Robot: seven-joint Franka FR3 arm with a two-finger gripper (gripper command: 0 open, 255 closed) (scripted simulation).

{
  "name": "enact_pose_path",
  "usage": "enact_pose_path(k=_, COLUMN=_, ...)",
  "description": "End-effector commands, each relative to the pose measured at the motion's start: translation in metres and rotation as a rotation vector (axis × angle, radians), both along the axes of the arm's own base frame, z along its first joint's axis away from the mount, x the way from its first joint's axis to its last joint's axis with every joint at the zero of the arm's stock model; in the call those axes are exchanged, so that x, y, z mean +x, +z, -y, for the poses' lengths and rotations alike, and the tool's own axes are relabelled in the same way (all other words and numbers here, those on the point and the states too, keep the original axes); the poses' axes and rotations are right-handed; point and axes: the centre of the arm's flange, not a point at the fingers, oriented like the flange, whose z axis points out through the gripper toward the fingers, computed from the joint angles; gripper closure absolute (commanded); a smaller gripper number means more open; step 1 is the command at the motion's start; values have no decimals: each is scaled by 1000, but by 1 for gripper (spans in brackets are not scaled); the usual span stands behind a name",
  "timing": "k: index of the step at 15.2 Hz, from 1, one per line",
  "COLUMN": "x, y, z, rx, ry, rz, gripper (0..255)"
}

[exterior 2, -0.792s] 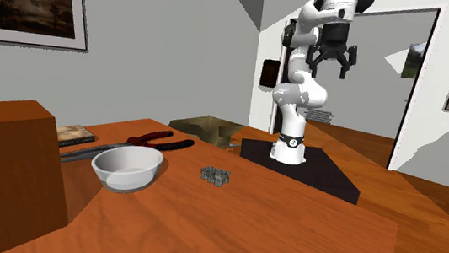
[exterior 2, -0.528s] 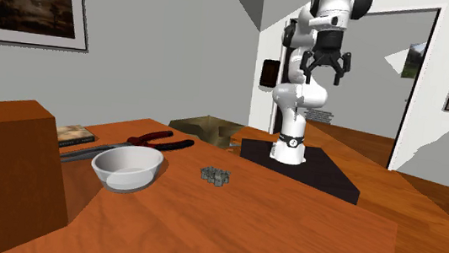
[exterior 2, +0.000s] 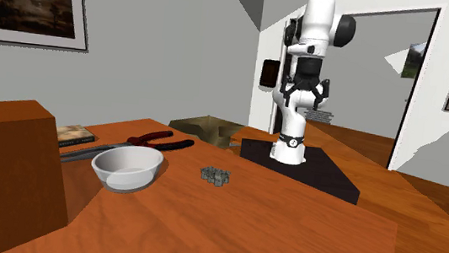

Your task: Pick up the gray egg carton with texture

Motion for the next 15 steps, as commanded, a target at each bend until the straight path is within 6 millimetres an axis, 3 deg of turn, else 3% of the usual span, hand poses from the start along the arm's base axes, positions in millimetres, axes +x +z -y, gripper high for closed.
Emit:
enact_pose_path(k=1, x=2, y=-21, z=14, rx=-15, ry=-17, rz=9, gripper=0)
enact_pose_path(k=15, x=18, y=-160, z=119, rx=-112, ry=-136, rz=61, gripper=0)
